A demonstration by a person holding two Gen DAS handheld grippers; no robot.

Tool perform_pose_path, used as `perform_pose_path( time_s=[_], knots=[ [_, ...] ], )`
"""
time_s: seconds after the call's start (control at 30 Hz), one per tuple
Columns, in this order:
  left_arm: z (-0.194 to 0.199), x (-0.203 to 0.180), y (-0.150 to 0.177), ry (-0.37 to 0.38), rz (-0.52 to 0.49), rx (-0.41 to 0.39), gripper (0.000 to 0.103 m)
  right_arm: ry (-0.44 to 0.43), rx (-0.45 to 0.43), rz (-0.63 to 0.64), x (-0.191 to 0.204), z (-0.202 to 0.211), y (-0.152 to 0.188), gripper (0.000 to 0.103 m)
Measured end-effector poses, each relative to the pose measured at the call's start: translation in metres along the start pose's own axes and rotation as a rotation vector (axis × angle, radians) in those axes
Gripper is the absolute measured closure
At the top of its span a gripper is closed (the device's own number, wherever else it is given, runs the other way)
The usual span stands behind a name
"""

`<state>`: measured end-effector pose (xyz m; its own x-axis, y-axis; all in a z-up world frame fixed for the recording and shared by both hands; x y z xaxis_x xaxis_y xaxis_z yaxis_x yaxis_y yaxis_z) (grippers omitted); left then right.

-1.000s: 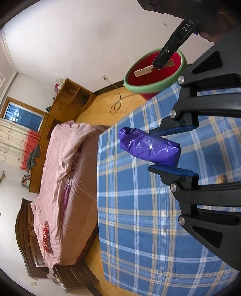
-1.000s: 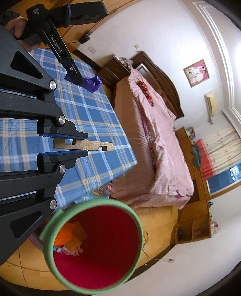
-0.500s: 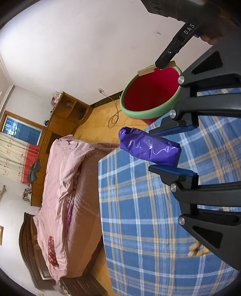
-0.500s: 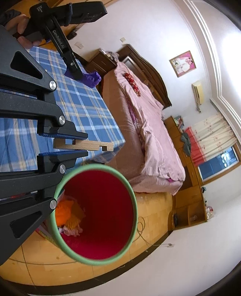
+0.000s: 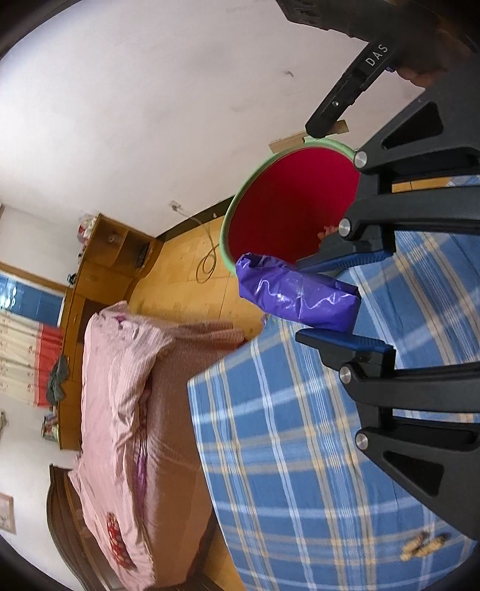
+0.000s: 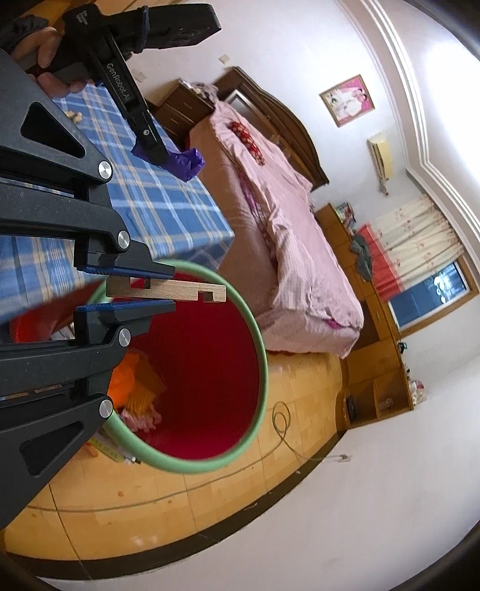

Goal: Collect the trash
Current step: 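Carry the purple bag and wooden stick with both tools over the bucket, then open both tools to drop the bag and stick into the bucket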

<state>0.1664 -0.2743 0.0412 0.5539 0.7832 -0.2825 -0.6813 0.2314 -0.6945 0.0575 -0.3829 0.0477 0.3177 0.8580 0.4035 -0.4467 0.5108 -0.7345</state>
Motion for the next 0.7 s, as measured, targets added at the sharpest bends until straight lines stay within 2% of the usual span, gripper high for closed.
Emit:
perform_pose_path(
  time_s=[0.37,0.6,0.7],
  knots=[
    [-0.061,-0.047,0.000,0.043,-0.092,0.072,0.072,0.056,0.025,-0.039,-0.041,-0.020,-0.001,0.092],
    [-0.094,-0.060,0.004,0.051,-0.127,0.119,0.072,0.077,0.059,-0.065,-0.062,-0.035,0.001,0.090],
    [-0.101,-0.061,0.007,0.048,-0.128,0.141,0.068,0.082,0.071,-0.076,-0.067,-0.043,0.000,0.089]
  ],
)
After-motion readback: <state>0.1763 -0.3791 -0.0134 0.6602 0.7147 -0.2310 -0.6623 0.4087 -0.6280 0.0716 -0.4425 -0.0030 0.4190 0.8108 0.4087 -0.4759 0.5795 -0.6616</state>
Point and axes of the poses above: each gripper's, at about its wrist camera, not at the fingertips, and z roughly against the way its jaws point, x to its left, y to its underside, the point moved 4 cm from there along -z, roughly the way its jaws point, and after that the axes turned 1 degree about z, right-handed, at the moved point
